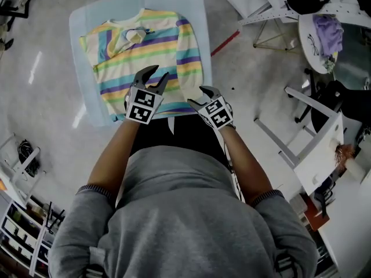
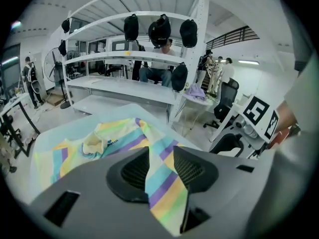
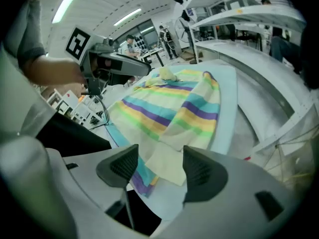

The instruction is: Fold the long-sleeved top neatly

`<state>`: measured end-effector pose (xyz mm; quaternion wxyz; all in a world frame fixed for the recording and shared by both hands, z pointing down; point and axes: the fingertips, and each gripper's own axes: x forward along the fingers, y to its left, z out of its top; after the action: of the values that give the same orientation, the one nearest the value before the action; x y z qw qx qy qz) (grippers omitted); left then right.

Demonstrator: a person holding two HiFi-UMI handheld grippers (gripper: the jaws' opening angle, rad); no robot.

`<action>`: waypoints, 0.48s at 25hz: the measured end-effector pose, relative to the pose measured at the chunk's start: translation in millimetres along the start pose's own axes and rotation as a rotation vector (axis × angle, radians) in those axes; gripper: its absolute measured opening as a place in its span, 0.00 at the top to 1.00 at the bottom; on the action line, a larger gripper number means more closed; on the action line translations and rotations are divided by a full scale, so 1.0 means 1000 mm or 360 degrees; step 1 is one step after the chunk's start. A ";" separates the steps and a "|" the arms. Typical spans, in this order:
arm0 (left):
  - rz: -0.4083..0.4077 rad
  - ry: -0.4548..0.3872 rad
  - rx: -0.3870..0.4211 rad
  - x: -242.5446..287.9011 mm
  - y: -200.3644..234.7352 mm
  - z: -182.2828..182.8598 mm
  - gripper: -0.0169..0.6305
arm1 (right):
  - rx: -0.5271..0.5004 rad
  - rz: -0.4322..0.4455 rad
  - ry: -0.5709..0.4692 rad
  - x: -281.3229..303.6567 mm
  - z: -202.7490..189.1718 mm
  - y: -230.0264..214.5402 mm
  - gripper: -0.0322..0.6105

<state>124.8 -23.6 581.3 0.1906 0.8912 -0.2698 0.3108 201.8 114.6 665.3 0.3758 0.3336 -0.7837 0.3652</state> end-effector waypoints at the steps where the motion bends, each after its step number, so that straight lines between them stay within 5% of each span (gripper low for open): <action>1: -0.0029 -0.0018 0.0002 -0.005 -0.006 -0.002 0.70 | -0.0066 -0.0004 0.0006 0.003 -0.002 0.007 0.49; 12: -0.0119 -0.0071 -0.0221 -0.019 -0.028 -0.052 0.56 | -0.0620 -0.0126 0.0202 0.048 -0.039 0.021 0.63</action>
<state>105.7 31.3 601.9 0.2572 0.8921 -0.2614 0.2640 175.4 145.4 715.8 0.4958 0.2615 -0.8005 0.2121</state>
